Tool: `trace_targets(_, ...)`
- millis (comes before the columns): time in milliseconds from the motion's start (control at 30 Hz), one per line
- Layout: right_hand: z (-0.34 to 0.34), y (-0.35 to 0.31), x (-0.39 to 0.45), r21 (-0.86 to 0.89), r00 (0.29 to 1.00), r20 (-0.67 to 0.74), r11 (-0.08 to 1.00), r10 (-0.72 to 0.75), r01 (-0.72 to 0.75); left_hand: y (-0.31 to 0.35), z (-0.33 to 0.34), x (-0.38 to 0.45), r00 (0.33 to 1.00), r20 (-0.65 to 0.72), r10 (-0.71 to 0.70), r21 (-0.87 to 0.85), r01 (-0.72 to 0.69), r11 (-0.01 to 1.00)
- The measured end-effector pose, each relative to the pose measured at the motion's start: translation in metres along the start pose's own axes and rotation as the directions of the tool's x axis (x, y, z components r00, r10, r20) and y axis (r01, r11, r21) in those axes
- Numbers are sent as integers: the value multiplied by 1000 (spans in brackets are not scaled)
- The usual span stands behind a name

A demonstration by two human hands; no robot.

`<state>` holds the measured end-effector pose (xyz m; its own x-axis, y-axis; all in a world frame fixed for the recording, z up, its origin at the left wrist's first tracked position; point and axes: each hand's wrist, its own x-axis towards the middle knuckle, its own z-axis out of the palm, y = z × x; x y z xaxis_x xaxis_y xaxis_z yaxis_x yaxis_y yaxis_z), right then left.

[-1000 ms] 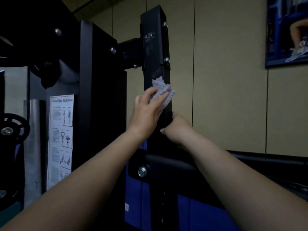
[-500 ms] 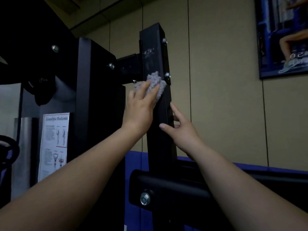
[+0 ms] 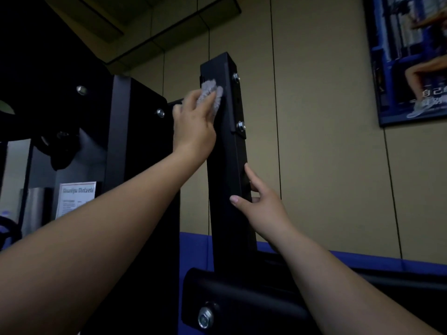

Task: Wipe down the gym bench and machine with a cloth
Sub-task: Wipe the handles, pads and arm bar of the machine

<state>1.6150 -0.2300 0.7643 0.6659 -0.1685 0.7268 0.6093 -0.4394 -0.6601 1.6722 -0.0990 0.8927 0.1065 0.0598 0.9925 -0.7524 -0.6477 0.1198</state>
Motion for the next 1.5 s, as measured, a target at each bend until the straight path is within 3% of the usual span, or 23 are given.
trace_targets(133,-1,1,1,-3,1000,-11,1000,9,-9,10,5,12,976,92,199,133,-210,969)
trace_targets(233,-1,0,0,-7,999,-29,1000,17,-17,4,2,35,994,105,21,173,-39,984)
trace_targets(367,1,-2,-2,-20,999,-32,1000,-10,9,13,-4,42,992,-74,-104,-77,98,992)
trace_targets(467,1,-2,-1,-28,1000,-31,1000,4,-5,24,7,31,992,-7,124,79,-123,989)
trace_targets(533,0,0,0,-12,1000,-22,1000,4,-4,20,10,37,986,41,162,159,-167,973)
trace_targets(800,5,6,3,26,1000,-18,999,22,-22,17,-3,88,988,141,-61,214,29,976)
trace_targets(967,1,8,5,19,999,-32,1000,3,-2,7,10,72,976,65,-208,69,204,977)
trace_targets(1033,1,7,5,19,999,-46,1000,9,-8,5,16,45,978,0,-208,60,208,976)
trace_targets(1167,4,5,6,39,999,-36,999,30,-28,2,12,-16,974,36,-225,-143,228,963)
trace_targets(1300,6,4,5,53,999,-14,998,33,-32,-12,1,-85,997,81,19,82,-25,996)
trace_targets(1333,6,4,5,57,999,-11,998,35,-34,-16,-3,-99,993,118,25,108,-38,993)
trace_targets(1433,5,4,4,62,999,-8,997,42,-41,-27,-13,-124,983,169,70,68,-82,994)
trace_targets(1500,4,3,3,55,999,-5,997,44,-44,-29,-19,-119,990,94,101,15,-103,995)
